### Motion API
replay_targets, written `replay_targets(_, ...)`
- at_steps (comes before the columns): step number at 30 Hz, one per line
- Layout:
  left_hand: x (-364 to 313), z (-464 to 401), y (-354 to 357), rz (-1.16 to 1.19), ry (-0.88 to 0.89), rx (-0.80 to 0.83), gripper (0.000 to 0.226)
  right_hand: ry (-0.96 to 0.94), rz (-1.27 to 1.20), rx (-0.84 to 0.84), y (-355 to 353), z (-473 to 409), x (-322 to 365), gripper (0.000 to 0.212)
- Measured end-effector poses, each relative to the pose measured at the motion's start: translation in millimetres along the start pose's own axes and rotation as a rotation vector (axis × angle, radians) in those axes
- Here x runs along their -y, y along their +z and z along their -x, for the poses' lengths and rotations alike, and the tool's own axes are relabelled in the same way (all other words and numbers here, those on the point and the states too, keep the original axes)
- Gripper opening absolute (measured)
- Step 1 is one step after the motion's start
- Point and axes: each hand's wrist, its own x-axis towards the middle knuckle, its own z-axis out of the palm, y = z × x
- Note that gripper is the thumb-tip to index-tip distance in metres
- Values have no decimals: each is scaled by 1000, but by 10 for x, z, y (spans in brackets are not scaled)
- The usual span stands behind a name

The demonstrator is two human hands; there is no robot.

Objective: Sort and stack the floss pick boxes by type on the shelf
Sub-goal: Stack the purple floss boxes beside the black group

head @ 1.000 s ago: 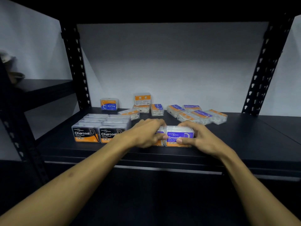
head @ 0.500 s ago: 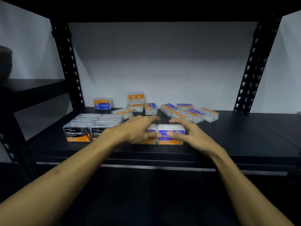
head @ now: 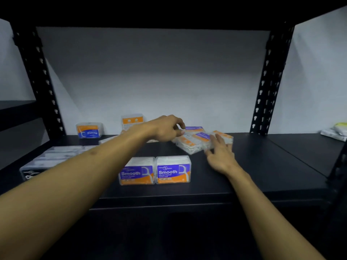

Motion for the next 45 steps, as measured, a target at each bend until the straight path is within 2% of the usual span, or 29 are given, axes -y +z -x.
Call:
replay_targets(3,10,-396,84,-116,-14,36,36,-8,175,25,42,-16,24,62)
replay_targets(7,85,-865,170,-282,-31,90,40,-33,301,-119,48,58,-17,56)
replay_targets(15,113,-1495,220,-285,-90,119,41,-41,95,-238,-46,0,-110,28)
replay_targets(19,61,-1696,382,-318,-84,142,48,-36,-68,-229,-138,-31,-196,18)
replay_targets(24,30,-1803,372,-346,-117,158,70,16,-253,-148,-265,-57,-334,39)
replay_targets(27,15,-1808,409,-341,-109,173,58,50,-271,-70,-272,-48,-333,63)
replay_targets(31,-2,-1772,446,-309,-91,144,50,70,-162,-86,-210,-51,-331,75)
replay_targets(34,-34,-1753,480,-298,-95,118,59,89,-162,-105,-200,-60,-348,73)
replay_targets(37,-50,-1747,477,-244,-92,110,77,39,-310,-106,-249,-51,-379,62)
replay_targets(41,-79,-1710,494,-243,-24,76,67,-54,-413,-91,-301,-39,-512,58)
replay_targets(45,-53,-1633,458,-154,-2,10,59,-43,-610,-87,-328,-44,-570,46)
